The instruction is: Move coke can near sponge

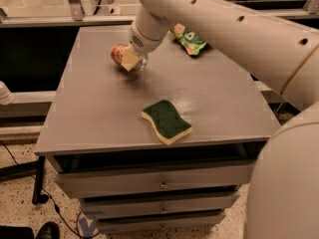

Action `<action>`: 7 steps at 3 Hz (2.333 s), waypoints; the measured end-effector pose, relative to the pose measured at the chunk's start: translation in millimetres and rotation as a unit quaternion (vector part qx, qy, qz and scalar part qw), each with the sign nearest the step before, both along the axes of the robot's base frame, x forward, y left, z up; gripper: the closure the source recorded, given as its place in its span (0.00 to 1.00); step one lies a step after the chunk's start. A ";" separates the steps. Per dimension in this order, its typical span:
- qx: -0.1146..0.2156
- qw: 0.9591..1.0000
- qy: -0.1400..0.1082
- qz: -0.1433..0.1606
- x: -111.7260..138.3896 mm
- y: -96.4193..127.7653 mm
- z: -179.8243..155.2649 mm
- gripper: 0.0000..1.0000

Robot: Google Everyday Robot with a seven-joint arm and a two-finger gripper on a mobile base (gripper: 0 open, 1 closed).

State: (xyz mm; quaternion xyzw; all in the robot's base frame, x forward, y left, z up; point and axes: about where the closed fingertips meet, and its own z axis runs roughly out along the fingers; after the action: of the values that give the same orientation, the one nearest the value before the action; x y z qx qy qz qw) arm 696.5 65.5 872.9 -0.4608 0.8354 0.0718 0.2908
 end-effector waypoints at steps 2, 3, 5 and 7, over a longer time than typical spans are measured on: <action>-0.012 0.997 0.002 0.075 -57.8 -54.5 19.3 1.00; -0.001 0.995 0.021 0.096 -101.3 -85.3 20.2 1.00; 0.014 0.994 0.092 0.059 -195.4 -164.6 -6.8 1.00; 0.015 0.992 0.126 0.016 -240.7 -212.1 -25.4 1.00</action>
Offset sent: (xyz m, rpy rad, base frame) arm -0.1025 -0.0985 0.0368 -0.0305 0.0147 0.2556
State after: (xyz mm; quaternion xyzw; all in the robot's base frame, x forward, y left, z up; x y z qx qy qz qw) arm 455.8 -146.6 847.4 -0.4573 0.8567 0.1465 0.1883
